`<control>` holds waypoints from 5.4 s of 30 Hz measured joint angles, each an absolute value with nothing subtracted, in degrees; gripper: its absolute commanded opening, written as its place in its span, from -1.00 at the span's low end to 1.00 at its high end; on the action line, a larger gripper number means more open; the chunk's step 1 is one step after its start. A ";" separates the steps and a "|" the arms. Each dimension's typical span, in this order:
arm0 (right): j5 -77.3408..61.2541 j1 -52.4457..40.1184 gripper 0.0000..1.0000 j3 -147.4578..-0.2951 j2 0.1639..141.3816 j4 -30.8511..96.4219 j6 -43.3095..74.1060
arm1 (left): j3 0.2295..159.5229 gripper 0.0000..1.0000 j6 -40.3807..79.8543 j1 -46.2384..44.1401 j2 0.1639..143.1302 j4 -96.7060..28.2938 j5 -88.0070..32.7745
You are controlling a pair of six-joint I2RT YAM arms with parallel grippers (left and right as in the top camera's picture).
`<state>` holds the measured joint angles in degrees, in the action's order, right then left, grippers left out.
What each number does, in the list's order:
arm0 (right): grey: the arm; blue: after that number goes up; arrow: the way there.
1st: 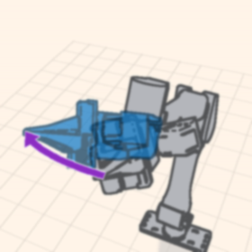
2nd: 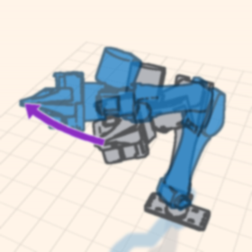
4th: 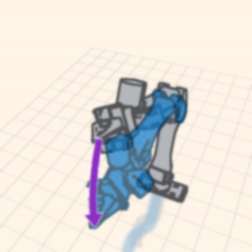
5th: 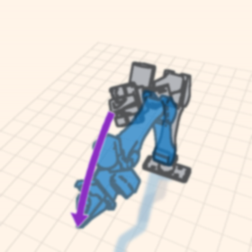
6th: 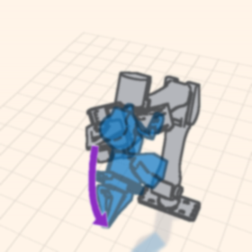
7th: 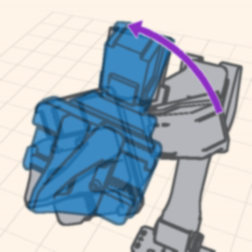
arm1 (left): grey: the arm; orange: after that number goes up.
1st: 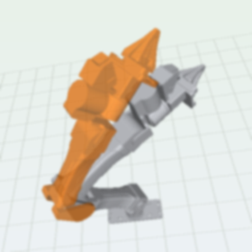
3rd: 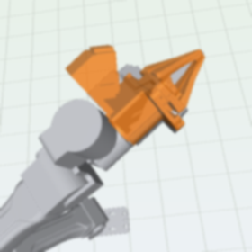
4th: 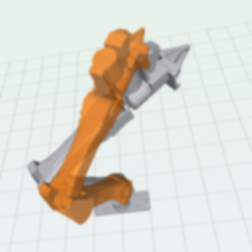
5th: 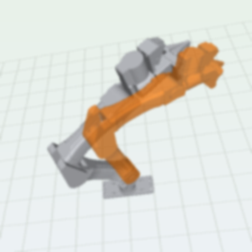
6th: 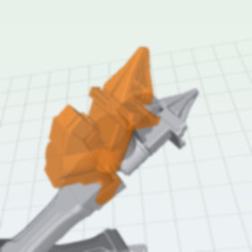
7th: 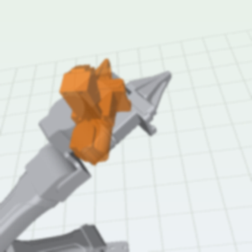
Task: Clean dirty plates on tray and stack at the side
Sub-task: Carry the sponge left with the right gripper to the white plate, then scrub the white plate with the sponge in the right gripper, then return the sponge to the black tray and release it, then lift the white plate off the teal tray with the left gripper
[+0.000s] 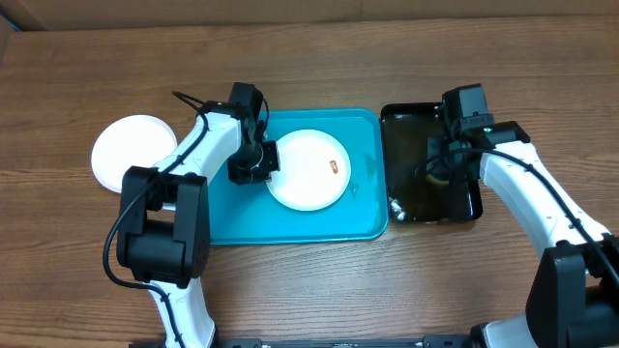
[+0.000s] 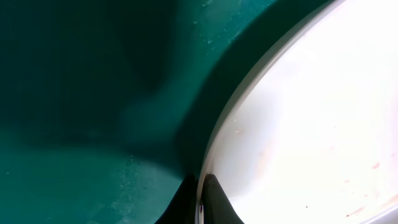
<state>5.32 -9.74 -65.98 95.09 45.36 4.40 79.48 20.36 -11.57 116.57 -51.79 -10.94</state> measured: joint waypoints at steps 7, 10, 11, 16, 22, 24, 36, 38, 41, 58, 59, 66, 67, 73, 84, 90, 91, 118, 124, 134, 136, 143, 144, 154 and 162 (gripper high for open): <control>9.85 -14.41 -0.93 -65.98 95.09 45.67 -2.39 | 79.48 -0.92 20.53 -13.34 116.57 -51.59 -10.98; 10.35 -16.19 -0.93 -66.06 95.09 45.71 -3.16 | 79.48 -0.92 20.60 -13.43 116.57 -51.59 -11.07; 9.50 -16.84 -0.93 -66.37 95.09 45.89 -3.29 | 79.48 -0.92 20.60 -13.43 116.57 -51.59 -11.14; 2.42 -20.84 -0.93 -70.74 95.09 43.70 -2.57 | 79.48 -0.92 20.60 -13.43 116.57 -51.42 -11.18; -2.68 -29.80 -0.93 -73.69 95.15 36.40 0.40 | 79.48 -0.92 20.60 -13.43 116.57 -51.37 -11.18; -1.91 -31.75 -0.93 -73.71 95.70 35.79 0.75 | 79.48 -0.92 20.60 -13.43 116.57 -51.37 -11.18; 15.35 -37.91 -0.93 -73.89 108.84 30.70 1.50 | 79.46 -0.92 20.60 -13.43 116.57 -51.37 -11.18; 17.17 -37.91 -0.93 -73.89 108.84 29.89 1.48 | 79.46 -0.92 20.60 -13.43 116.57 -51.37 -11.20; 18.94 -37.91 -0.93 -73.89 109.06 29.54 1.45 | 79.46 -0.92 20.60 -13.43 116.57 -51.37 -11.18; 16.14 -37.82 -0.93 -74.70 116.75 28.56 1.34 | 79.46 -0.92 20.60 -13.43 116.57 -51.35 -11.20; 14.02 -37.67 -0.93 -74.91 116.75 28.56 1.45 | 79.46 -0.92 20.60 -13.43 116.57 -51.35 -11.18; 0.49 -37.52 -0.93 -75.68 116.75 28.93 3.46 | 79.42 -0.92 20.62 -13.43 116.57 -51.27 -11.18; -0.86 -37.52 -0.93 -75.81 116.75 29.21 3.70 | 79.42 -0.92 20.60 -13.43 116.57 -51.27 -11.18; -10.13 -34.85 -0.93 -77.17 116.29 33.26 6.28 | 79.42 -0.92 20.60 -13.43 116.57 -51.29 -11.20; -23.33 -15.97 -0.93 -83.00 101.23 46.76 7.38 | 79.42 -0.92 20.60 -13.43 116.57 -51.27 -11.20; -11.22 -7.07 -0.92 -81.49 100.84 51.03 7.46 | 79.42 -0.81 20.60 -13.43 116.57 -51.16 -11.18; -9.50 -6.22 -0.93 -80.20 101.58 50.74 7.44 | 79.42 -0.78 20.62 -13.43 116.57 -51.03 -11.16; -4.08 -0.34 1.00 -80.75 104.99 51.53 7.77 | 79.22 -0.92 20.80 -13.52 116.57 -50.33 -10.59; -3.99 10.11 1.00 -84.18 104.09 53.56 8.43 | 79.66 -0.92 21.06 -13.54 116.57 -51.22 -10.31; -3.60 17.61 1.00 -84.18 104.09 53.80 8.80 | 82.83 -0.92 22.98 -14.39 113.62 -57.36 -6.48; -3.62 17.65 1.00 -84.18 104.09 53.82 8.78 | 84.07 -0.92 23.51 -15.11 111.50 -58.76 -5.61; -3.62 17.63 1.00 -84.16 104.09 53.82 8.80 | 95.81 -0.92 24.64 -17.69 107.46 -65.45 -2.66; -3.64 17.63 1.00 -84.16 104.09 53.87 8.80 | 97.32 -0.92 24.91 -18.15 107.39 -65.80 -2.28; -3.62 17.65 1.00 -84.16 104.09 53.82 8.80 | 104.66 -0.92 27.57 -25.15 107.37 -61.58 1.21; -3.64 17.65 1.00 -84.16 104.09 53.84 8.82 | 104.75 -0.92 28.60 -33.06 110.41 -54.33 8.54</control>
<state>-3.64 17.65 -84.16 104.09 53.84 8.82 104.75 28.60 -33.06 110.41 -54.33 8.54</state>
